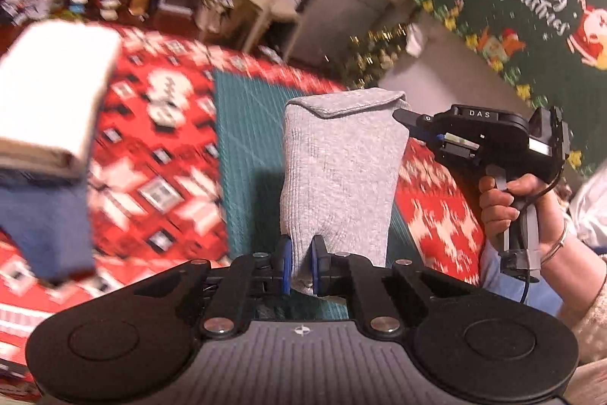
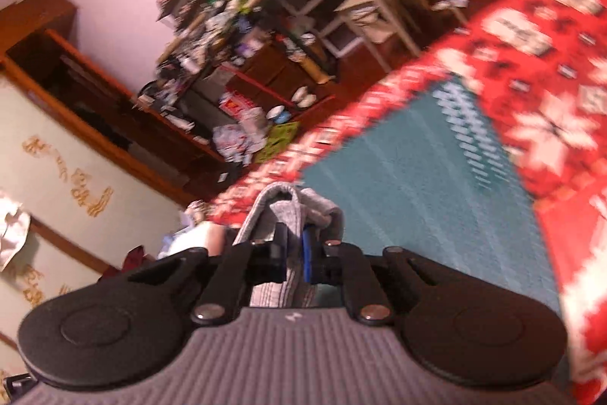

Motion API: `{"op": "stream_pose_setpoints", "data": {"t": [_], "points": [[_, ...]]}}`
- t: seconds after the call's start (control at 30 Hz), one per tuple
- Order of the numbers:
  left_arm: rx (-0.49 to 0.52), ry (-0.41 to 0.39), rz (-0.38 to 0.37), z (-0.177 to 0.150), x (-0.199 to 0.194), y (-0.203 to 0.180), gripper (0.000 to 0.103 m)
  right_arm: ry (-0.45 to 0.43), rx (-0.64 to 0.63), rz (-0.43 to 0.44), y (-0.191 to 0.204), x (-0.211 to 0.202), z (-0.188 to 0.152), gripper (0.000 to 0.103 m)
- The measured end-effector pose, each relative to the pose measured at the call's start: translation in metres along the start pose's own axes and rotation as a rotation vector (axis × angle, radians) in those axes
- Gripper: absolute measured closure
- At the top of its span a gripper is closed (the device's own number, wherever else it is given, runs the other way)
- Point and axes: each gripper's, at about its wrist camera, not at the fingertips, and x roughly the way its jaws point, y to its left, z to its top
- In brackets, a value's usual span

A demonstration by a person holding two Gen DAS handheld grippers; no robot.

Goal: Fold clothes
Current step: 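Lift the folded shirt with both tools and carry it to the clothes stack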

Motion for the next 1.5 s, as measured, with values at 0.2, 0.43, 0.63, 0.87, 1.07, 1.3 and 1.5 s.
{"op": "stream_pose_setpoints", "data": {"t": [0.2, 0.43, 0.63, 0.87, 1.07, 1.3, 1.5], "points": [[0.018, -0.062, 0.117, 0.041, -0.054, 0.026, 0.093, 0.049, -0.094, 0.068, 0.099, 0.057, 0.025, 0.095], [-0.03, -0.116, 0.221, 0.066, -0.073, 0.078, 0.093, 0.081, -0.188, 0.148, 0.192, 0.144, 0.026, 0.095], [-0.128, -0.15, 0.262, 0.071, -0.067, 0.139, 0.093, 0.122, -0.225, 0.181, 0.229, 0.218, 0.013, 0.095], [-0.177, -0.14, 0.292, 0.075, -0.055, 0.184, 0.093, 0.179, -0.19, 0.191, 0.214, 0.285, -0.005, 0.095], [-0.195, -0.111, 0.287, 0.077, -0.043, 0.201, 0.093, 0.205, -0.146, 0.183, 0.186, 0.326, -0.011, 0.095], [-0.234, -0.093, 0.267, 0.068, -0.039, 0.216, 0.093, 0.235, -0.096, 0.171, 0.152, 0.374, -0.019, 0.095], [-0.265, -0.096, 0.237, 0.065, -0.039, 0.223, 0.09, 0.24, -0.061, 0.201, 0.132, 0.395, -0.027, 0.086]]}}
